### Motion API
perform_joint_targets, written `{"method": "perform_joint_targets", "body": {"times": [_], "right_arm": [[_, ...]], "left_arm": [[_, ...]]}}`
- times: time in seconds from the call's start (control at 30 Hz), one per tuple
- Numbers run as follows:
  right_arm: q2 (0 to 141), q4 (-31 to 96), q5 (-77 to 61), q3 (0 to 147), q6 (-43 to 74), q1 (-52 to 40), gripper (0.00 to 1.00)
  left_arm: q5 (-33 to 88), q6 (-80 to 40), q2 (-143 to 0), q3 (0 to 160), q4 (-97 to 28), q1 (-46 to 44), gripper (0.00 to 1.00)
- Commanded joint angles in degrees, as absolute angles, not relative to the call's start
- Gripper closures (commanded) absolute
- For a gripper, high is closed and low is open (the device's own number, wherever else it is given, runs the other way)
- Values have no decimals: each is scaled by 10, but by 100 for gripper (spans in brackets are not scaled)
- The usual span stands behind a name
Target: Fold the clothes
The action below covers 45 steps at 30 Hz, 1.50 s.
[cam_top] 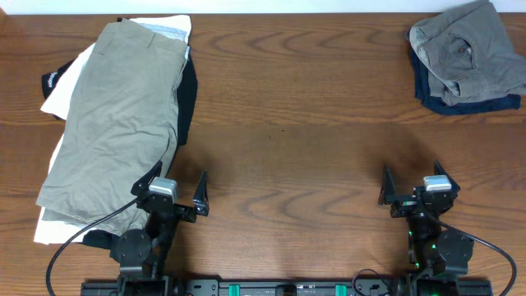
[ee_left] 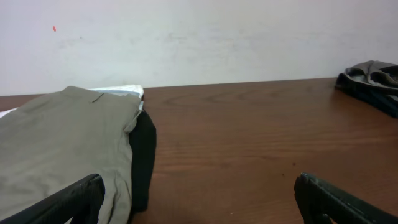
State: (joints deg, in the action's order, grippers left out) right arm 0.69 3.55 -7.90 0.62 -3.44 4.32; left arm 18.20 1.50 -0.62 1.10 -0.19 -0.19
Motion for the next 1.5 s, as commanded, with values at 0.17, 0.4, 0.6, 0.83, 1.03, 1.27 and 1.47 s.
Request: {"method": "perform_joint_targets", "body": {"times": [0.17, 0.4, 0.6, 0.83, 1.03, 1.27, 1.47], "right_arm": [[3, 36, -77, 3, -39, 37, 1], [3, 36, -77, 3, -39, 37, 1], [3, 36, -77, 3, -39, 37, 1], [3, 36, -77, 3, -39, 37, 1], [3, 36, -77, 3, -39, 37, 1], [3, 36, -77, 3, -39, 37, 1], [3, 36, -77, 3, -39, 37, 1]], "left_arm": [[183, 13, -2, 2, -24, -4, 2], [183, 13, -2, 2, -24, -4, 2], [183, 13, -2, 2, -24, -4, 2], [183, 13, -2, 2, -24, -4, 2], [183, 32, -2, 2, -24, -4, 2], [184, 34, -2, 2, -24, -4, 2], [183, 34, -2, 2, -23, -4, 2]]}}
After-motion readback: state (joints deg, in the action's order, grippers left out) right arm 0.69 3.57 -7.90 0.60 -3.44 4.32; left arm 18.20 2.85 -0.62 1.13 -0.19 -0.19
